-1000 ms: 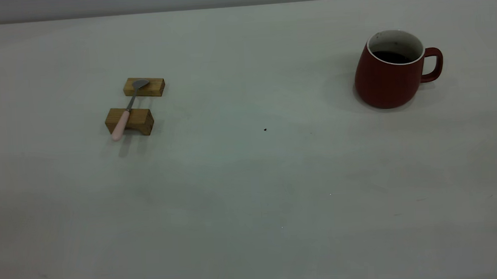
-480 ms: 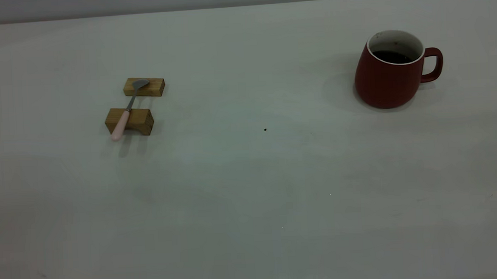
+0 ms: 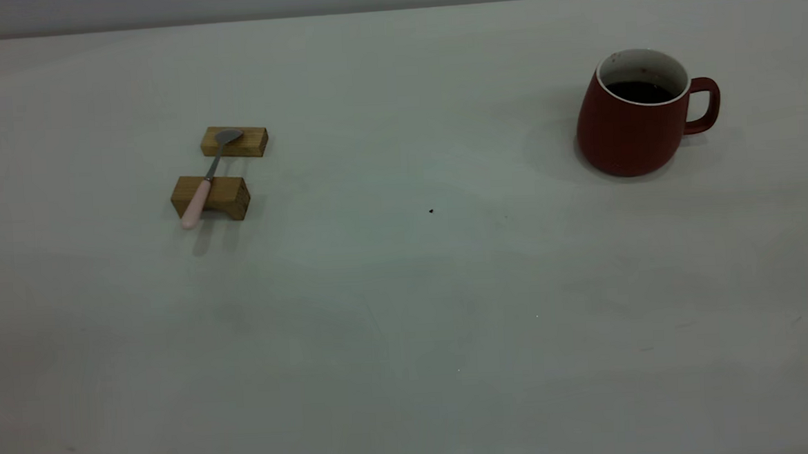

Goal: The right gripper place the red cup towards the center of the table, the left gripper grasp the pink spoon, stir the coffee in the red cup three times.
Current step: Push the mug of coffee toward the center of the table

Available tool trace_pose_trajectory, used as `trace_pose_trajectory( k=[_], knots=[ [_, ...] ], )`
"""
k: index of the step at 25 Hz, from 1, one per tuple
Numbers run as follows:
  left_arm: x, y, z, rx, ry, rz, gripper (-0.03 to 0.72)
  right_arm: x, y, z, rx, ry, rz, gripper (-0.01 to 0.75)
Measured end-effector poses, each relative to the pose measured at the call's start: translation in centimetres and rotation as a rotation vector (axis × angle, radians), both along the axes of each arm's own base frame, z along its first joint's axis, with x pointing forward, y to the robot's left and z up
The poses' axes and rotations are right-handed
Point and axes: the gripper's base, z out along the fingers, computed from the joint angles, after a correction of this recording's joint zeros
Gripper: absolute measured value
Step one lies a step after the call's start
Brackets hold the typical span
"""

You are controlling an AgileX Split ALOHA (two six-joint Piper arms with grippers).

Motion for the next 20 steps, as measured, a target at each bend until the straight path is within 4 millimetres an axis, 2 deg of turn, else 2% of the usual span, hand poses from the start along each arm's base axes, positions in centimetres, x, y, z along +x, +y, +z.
trace_pose_trajectory(
  k=[11,14,18,20],
  knots=[
    [0.0,0.0,0.0,-0.001,0.000,0.001,0.509,0.0,0.0,0.0,0.008,-0.001,-0.006,0.585],
    [0.0,0.0,0.0,-0.001,0.000,0.001,0.509,0.5,-0.1,0.9,-0.003,0.008,-0.011,0.585],
    [0.0,0.0,0.0,-0.001,0.000,0.001,0.509,3.3,0.0,4.2,-0.033,0.074,0.000,0.585],
    [0.0,0.0,0.0,-0.001,0.000,0.001,0.509,6.1,0.0,5.6,-0.086,0.142,0.026,0.585]
  ],
)
